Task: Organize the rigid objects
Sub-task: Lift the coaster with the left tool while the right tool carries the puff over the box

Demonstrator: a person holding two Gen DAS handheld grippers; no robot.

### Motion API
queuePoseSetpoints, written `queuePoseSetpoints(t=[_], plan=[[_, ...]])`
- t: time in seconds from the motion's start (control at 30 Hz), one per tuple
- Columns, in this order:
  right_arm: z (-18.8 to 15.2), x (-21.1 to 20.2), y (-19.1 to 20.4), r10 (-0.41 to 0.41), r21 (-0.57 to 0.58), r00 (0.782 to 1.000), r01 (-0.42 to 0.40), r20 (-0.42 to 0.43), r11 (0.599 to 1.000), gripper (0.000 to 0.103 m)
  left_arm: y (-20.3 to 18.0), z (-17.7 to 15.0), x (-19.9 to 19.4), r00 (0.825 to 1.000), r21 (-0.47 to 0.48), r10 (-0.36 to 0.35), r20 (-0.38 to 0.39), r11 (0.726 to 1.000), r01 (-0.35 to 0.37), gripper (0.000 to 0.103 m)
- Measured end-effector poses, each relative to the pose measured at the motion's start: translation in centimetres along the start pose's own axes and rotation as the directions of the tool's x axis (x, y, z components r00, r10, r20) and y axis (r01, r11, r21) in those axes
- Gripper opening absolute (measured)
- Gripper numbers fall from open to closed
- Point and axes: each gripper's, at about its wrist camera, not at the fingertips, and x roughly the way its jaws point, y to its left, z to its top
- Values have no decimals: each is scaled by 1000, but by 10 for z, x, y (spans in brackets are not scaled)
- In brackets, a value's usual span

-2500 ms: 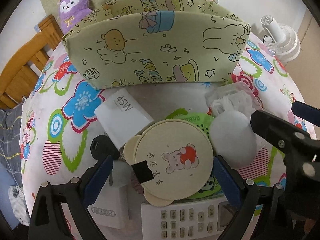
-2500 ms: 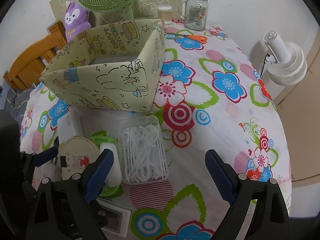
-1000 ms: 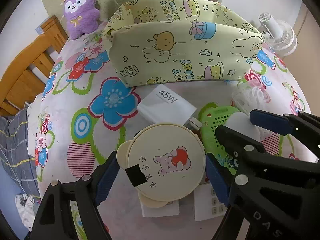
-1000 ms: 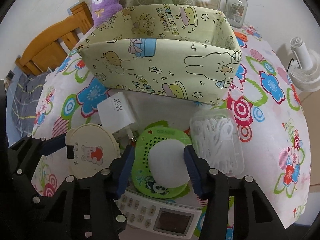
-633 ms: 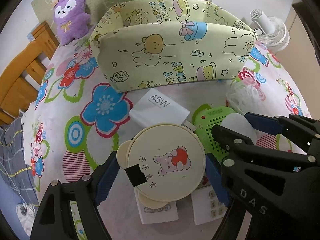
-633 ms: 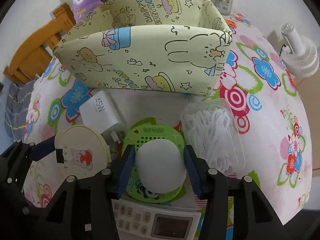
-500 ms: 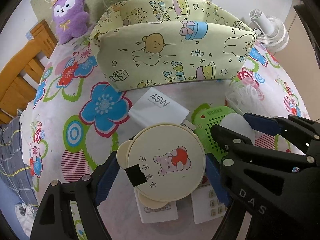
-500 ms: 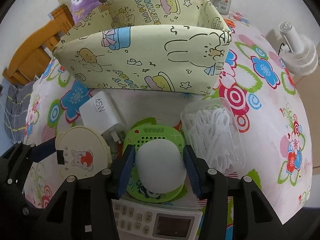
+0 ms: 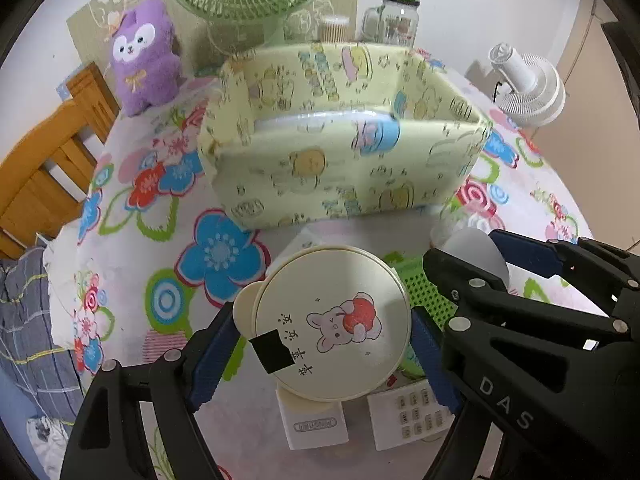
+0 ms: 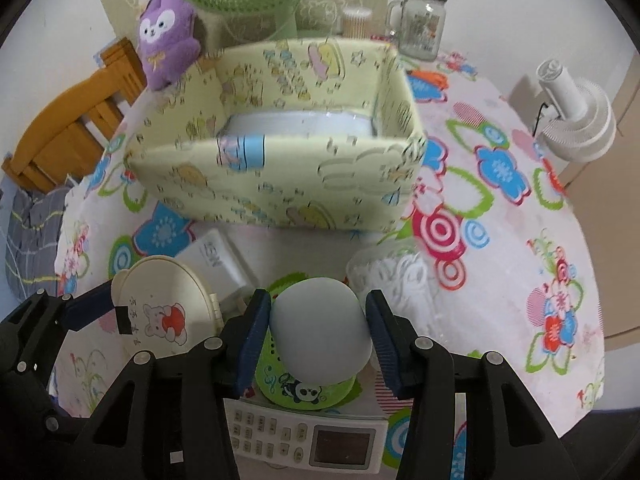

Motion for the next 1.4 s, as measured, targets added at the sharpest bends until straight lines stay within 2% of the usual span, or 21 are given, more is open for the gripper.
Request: queuePoseSetpoints(t=[0.37, 0.83, 1.4], plan=[[14, -30, -3, 6, -3, 998, -6, 68, 1000, 52, -5, 14, -26, 998, -26, 10, 58, 1000, -8, 85], [39, -66, -10, 41, -51, 990, -35, 132, 998, 52, -11, 35, -59, 991, -98, 55, 121, 994, -43, 85], [79, -79, -15, 73, -90, 984, -59, 160, 994, 53, -10, 69, -70, 984, -150, 93, 155, 986, -70, 85]])
